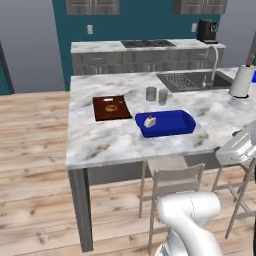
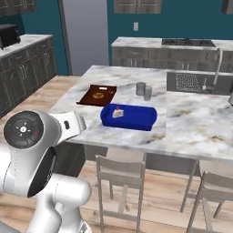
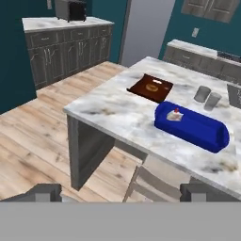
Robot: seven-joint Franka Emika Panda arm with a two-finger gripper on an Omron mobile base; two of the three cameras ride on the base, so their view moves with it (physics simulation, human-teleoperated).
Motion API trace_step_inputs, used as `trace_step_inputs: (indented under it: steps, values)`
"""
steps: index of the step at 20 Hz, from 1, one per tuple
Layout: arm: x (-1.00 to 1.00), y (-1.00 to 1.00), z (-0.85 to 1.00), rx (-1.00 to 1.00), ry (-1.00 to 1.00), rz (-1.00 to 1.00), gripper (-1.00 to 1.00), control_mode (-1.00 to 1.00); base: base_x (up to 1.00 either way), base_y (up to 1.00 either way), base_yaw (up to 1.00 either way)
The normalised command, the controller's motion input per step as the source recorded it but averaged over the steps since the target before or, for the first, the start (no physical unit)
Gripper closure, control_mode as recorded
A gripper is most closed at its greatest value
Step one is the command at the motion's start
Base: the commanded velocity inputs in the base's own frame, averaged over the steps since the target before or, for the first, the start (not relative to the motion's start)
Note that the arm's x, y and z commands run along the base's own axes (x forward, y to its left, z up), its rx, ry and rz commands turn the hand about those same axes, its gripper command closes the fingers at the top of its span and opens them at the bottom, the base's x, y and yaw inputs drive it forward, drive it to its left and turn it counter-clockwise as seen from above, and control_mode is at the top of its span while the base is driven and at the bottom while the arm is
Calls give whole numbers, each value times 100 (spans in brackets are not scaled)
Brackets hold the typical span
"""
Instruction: Take the cakes from the fridge and place them on the empty tray on the dining counter.
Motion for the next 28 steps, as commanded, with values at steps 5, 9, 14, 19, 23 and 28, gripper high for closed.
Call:
trace_step_inputs:
  steps: [5,9,14,19,23,28]
  values:
    - [0,0,0,0,0,0,-100,100,9,100,0]
    - [0,0,0,0,0,0,-100,100,32,100,0]
    - [0,0,0,0,0,0,-100,100,33,100,0]
    - [0,0,0,0,0,0,-100,100,28,100,0]
    - [0,0,0,0,0,0,-100,100,43,100,0]
    - [0,0,0,0,0,0,-100,100,94,100,0]
